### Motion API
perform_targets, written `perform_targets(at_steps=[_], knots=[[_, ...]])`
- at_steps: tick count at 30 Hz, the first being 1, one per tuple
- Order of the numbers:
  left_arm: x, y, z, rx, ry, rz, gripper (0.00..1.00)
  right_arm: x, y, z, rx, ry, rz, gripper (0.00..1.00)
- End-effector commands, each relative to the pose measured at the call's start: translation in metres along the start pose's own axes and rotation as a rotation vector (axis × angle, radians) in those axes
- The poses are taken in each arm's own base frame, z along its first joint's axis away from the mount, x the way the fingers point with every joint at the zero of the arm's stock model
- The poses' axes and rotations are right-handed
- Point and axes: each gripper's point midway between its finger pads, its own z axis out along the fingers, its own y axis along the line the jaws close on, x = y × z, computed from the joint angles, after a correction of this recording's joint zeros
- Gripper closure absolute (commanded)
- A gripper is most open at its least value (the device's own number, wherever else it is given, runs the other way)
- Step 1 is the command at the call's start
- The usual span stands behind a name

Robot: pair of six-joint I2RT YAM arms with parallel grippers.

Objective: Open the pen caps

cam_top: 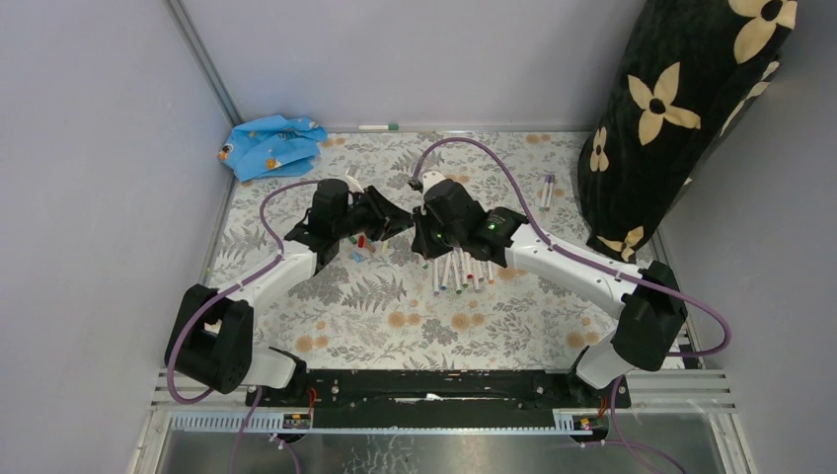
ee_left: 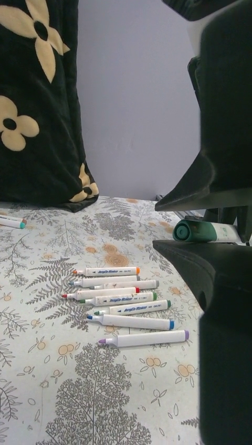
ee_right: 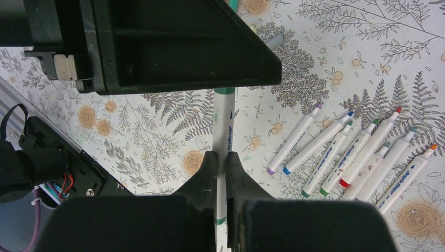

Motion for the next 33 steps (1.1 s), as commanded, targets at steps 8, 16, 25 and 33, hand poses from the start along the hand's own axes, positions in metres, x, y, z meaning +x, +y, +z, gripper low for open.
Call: perform_targets(at_steps=[8,16,25,33], knots=[[0.007,0.006,-0.001,0.001,0.021,0.016,1.00,-0.030,0.010,-0.014,-0.008,-0.095,-0.002,1.00],[0.006,-0.009,-0.006,0.055,0.004,0.018,1.00,-0.037,0.016,-0.015,-0.028,-0.117,-0.011,0.77],[0.007,-0.023,-0.012,0.094,0.006,0.007,1.00,-0.043,0.022,0.001,-0.037,-0.106,-0.014,0.72],[0.005,-0.035,-0.017,0.121,0.000,0.010,1.00,-0.039,0.020,0.012,-0.031,-0.090,-0.013,0.73]])
